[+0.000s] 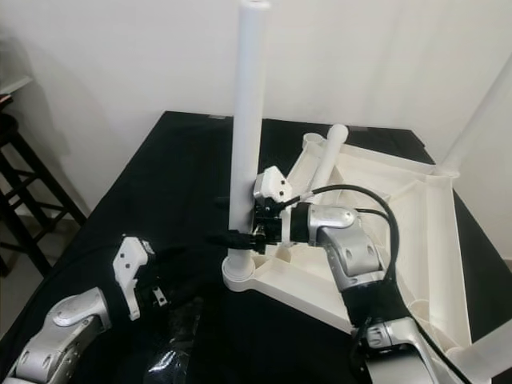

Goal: Building children table

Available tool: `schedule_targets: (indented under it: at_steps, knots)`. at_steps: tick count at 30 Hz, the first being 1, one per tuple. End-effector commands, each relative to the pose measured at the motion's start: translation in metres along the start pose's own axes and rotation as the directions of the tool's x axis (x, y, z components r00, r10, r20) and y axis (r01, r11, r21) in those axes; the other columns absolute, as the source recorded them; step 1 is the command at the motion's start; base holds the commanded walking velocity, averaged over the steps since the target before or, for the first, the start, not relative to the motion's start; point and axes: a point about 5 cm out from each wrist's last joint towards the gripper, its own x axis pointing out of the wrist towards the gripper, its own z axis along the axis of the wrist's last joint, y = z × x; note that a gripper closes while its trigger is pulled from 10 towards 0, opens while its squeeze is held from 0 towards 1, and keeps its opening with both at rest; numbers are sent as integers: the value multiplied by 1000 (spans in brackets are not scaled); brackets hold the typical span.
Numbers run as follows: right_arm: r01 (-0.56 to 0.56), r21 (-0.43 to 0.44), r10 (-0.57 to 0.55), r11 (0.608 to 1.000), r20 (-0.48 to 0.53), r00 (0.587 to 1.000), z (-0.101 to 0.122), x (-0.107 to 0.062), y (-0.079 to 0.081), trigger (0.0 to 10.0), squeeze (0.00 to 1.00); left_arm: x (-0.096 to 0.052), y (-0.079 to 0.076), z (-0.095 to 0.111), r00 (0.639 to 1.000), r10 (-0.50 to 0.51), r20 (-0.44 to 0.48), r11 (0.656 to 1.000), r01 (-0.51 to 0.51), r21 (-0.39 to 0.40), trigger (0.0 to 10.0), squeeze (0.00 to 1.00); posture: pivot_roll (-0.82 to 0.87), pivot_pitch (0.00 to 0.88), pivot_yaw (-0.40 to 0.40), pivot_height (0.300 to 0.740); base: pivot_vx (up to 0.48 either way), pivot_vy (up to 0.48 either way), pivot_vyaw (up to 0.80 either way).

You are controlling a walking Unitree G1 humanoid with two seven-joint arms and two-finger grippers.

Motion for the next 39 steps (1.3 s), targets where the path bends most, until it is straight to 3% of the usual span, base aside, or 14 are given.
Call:
schedule_targets:
  at_steps: [1,7,12,14,15,16,18,22,29,30,31,36,37,39]
  knots:
    - [-53,3,53,999,-3,999,-1,2,2,0,0,-1,-2,-3,1000,-5,-9,1000,5,-4,10000,0,-20,9,-38,740,0,0,0]
    - [-97,36,98,995,-9,995,-14,-3,17,0,0,-2,-3,-4,1000,-11,-6,1000,11,-13,10000,0,-30,19,-34,740,0,0,0]
    - [120,72,-115,990,-66,991,-38,6,38,0,0,-3,-3,-3,1000,-15,-4,1000,15,-14,10000,0,-38,27,-45,740,0,0,0]
    - [317,122,-304,940,-116,946,-48,19,38,0,0,-4,-2,-3,1000,-15,-4,1000,15,-12,10000,0,-41,32,-47,740,0,0,0]
    - [548,213,-516,809,-190,836,-62,32,47,0,0,-4,-1,-2,1000,-14,-4,1000,14,-12,10000,0,-50,41,-36,740,0,0,0]
    - [641,64,-615,765,-224,756,-58,37,54,0,0,-4,0,-3,1000,-15,-4,1000,15,-14,10000,0,-59,32,-31,740,0,0,0]
    - [682,-33,-673,731,-203,711,-50,39,58,0,0,-4,1,-3,1000,-16,-5,1000,16,-15,10000,0,-64,30,-27,740,0,0,0]
    - [645,119,-608,755,-238,757,-61,37,56,0,0,2,-1,-3,999,-38,2,999,38,-27,10000,0,-66,28,-46,740,0,0,0]
    - [653,112,-622,749,-220,751,-56,36,53,0,0,3,-1,-1,1000,-9,21,1000,9,-24,10000,0,-86,33,-58,740,0,0,0]
    - [684,142,-652,716,-213,727,-55,30,47,10000,16,4,-1,-1,1000,-11,21,1000,11,-25,10000,0,-93,34,-52,740,0,0,0]
    - [683,181,-657,707,-188,730,-52,23,39,10000,1000,4,-1,-1,1000,-20,17,999,21,-24,10000,0,-92,37,-43,740,0,0,0]
    - [550,148,-547,822,-65,835,-29,24,26,10000,1000,4,-1,-1,999,-32,12,999,33,-24,10000,0,-91,39,-34,740,0,0,0]
    - [536,142,-534,832,-56,844,-26,23,25,10000,843,4,-1,-1,999,-32,12,999,33,-24,10000,0,-91,39,-34,740,0,0,0]
    - [472,138,-473,871,-28,881,-22,23,23,10000,843,5,-1,-1,999,-31,14,999,31,-25,10000,0,-94,38,-40,740,0,0,0]
